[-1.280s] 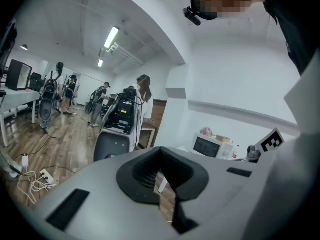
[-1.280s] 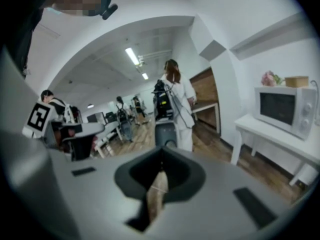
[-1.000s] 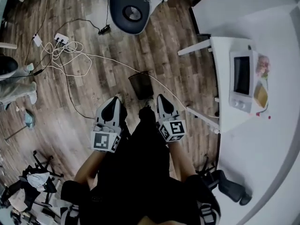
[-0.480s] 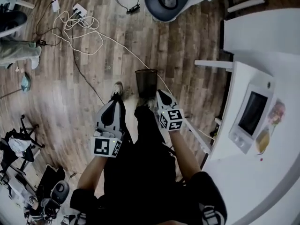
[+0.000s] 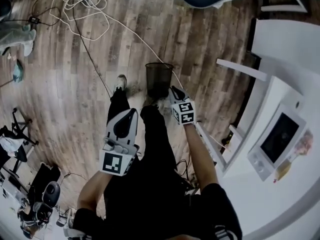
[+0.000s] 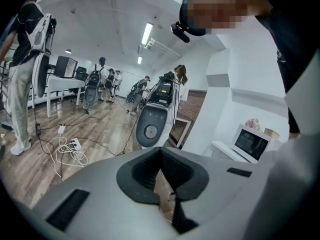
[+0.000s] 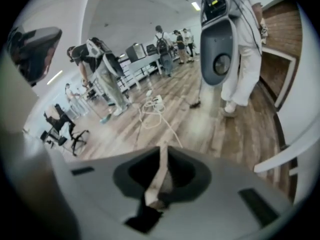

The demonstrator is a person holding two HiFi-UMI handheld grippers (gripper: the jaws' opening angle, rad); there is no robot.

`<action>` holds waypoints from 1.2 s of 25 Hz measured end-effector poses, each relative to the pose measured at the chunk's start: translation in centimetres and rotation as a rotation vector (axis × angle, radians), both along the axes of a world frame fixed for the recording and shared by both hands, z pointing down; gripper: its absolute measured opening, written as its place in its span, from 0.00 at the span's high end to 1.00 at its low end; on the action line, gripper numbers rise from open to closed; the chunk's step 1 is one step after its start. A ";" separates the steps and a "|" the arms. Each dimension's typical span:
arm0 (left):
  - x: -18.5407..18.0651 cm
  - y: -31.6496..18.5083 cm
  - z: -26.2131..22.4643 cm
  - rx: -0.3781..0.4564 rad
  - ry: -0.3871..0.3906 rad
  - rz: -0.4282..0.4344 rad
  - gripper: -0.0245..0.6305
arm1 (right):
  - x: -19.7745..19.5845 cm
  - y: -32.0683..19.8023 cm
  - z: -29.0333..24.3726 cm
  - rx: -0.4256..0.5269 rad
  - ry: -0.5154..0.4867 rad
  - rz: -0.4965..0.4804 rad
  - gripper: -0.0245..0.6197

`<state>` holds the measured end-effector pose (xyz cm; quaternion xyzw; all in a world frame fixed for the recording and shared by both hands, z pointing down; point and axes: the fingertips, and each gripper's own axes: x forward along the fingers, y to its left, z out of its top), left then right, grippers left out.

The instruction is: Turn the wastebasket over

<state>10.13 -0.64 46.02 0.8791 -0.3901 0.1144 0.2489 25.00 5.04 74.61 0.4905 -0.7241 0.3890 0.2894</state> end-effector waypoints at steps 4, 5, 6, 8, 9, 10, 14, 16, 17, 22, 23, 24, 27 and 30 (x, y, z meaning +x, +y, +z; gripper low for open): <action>-0.3 -0.7 3.5 -0.041 0.009 -0.008 0.91 | -0.1 -0.6 6.4 -0.044 0.027 -0.044 0.77; -0.4 -0.9 4.3 -0.048 0.012 -0.017 0.91 | 0.0 -0.8 7.8 -0.054 0.036 -0.049 0.77; -0.4 -1.2 4.9 -0.054 0.016 -0.027 0.91 | 0.0 -0.9 9.2 -0.066 0.045 -0.055 0.76; -0.7 -1.6 6.2 -0.073 0.031 -0.051 0.91 | 0.0 -1.1 11.8 -0.090 0.060 -0.080 0.76; -0.8 -1.9 6.8 -0.084 0.040 -0.063 0.91 | -0.1 -1.2 13.1 -0.103 0.068 -0.099 0.76; -1.0 -2.4 7.4 -0.092 0.048 -0.072 0.91 | -0.3 -1.3 14.3 -0.118 0.078 -0.122 0.76; -1.3 -4.5 9.8 -0.093 0.059 -0.083 0.91 | -1.0 -1.7 19.6 -0.173 0.115 -0.219 0.76; -1.3 -5.6 10.5 -0.078 0.062 -0.083 0.91 | -1.3 -1.5 22.0 -0.192 0.131 -0.278 0.76; -1.2 -6.1 10.8 -0.070 0.064 -0.083 0.91 | -1.3 -1.3 23.3 -0.206 0.143 -0.313 0.76; -1.5 -8.0 12.7 -0.067 0.058 -0.094 0.91 | -0.9 -1.1 28.7 -0.262 0.252 -0.531 0.76; -1.7 -8.1 13.2 -0.069 0.052 -0.097 0.91 | -0.9 -1.1 29.6 -0.269 0.265 -0.573 0.76; -1.8 -8.3 13.7 -0.073 0.048 -0.101 0.91 | -0.9 -1.2 30.4 -0.275 0.276 -0.609 0.76; -2.6 -8.2 15.1 -0.087 0.037 -0.110 0.91 | -0.5 -1.4 32.2 -0.283 0.303 -0.679 0.76; -3.4 -8.3 16.3 -0.094 0.025 -0.118 0.91 | -0.5 -1.8 33.8 -0.306 0.320 -0.773 0.76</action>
